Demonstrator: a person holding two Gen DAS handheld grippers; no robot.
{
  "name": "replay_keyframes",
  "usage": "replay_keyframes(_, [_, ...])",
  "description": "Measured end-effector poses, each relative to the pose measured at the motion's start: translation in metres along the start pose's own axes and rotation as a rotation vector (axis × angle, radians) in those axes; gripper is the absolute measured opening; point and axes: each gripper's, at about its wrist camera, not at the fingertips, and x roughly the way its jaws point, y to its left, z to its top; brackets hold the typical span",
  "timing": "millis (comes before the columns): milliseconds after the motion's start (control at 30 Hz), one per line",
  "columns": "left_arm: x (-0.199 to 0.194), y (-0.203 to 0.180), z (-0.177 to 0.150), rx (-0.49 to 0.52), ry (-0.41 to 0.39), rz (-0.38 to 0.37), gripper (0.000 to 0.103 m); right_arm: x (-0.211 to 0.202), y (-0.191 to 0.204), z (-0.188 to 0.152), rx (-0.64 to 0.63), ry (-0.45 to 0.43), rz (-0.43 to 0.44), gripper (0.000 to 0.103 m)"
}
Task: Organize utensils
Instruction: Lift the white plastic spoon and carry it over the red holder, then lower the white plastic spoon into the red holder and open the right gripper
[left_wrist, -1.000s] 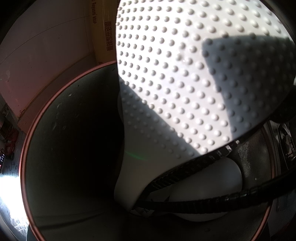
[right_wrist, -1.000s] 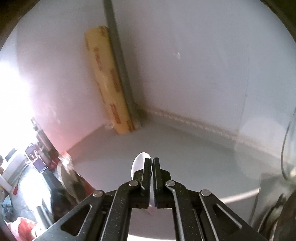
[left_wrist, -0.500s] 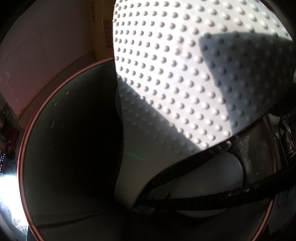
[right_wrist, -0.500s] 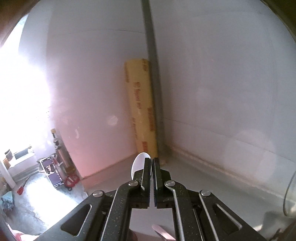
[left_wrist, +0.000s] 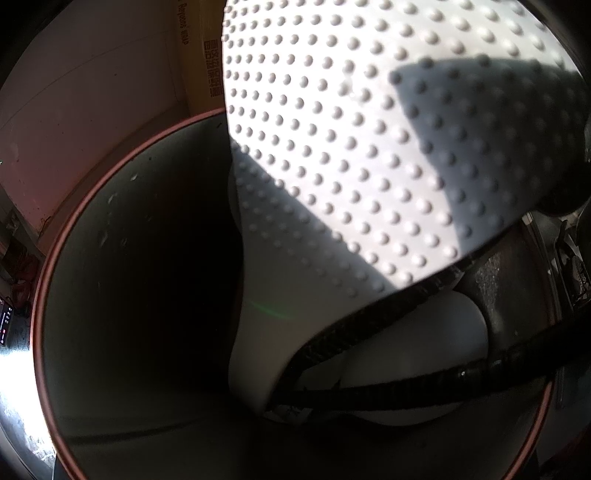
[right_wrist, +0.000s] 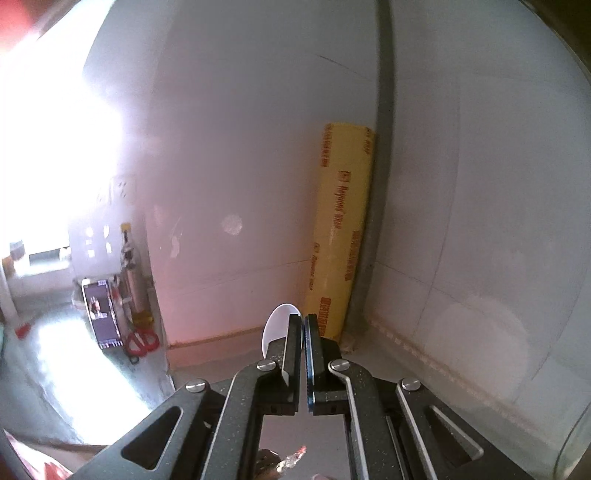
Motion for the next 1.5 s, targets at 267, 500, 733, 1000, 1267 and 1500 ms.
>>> replay_keyframes(267, [0.004,-0.004,0.000,0.003,-0.001,0.002,0.090,0.002,0.015,-0.023,-0.067,0.041,0.022,0.002])
replay_keyframes(500, [0.003,-0.006,-0.003,0.001,-0.002,0.001,0.090,-0.007,0.001,-0.036,-0.003,0.092,0.077,0.002])
replay_keyframes(733, [0.003,-0.009,-0.005,-0.004,-0.003,0.000,0.090,-0.023,0.002,-0.051,-0.015,0.123,0.120,0.003])
replay_keyframes(1000, [0.007,-0.010,-0.007,-0.006,-0.002,-0.005,0.090,-0.026,-0.009,-0.061,0.049,0.180,0.153,0.003])
replay_keyframes(1267, [0.001,-0.015,-0.011,-0.003,0.001,-0.003,0.090,-0.020,-0.005,-0.071,0.050,0.246,0.186,0.003])
replay_keyframes(1500, [0.005,-0.024,-0.011,0.000,0.000,0.004,0.090,-0.017,-0.007,-0.070,0.057,0.272,0.185,0.003])
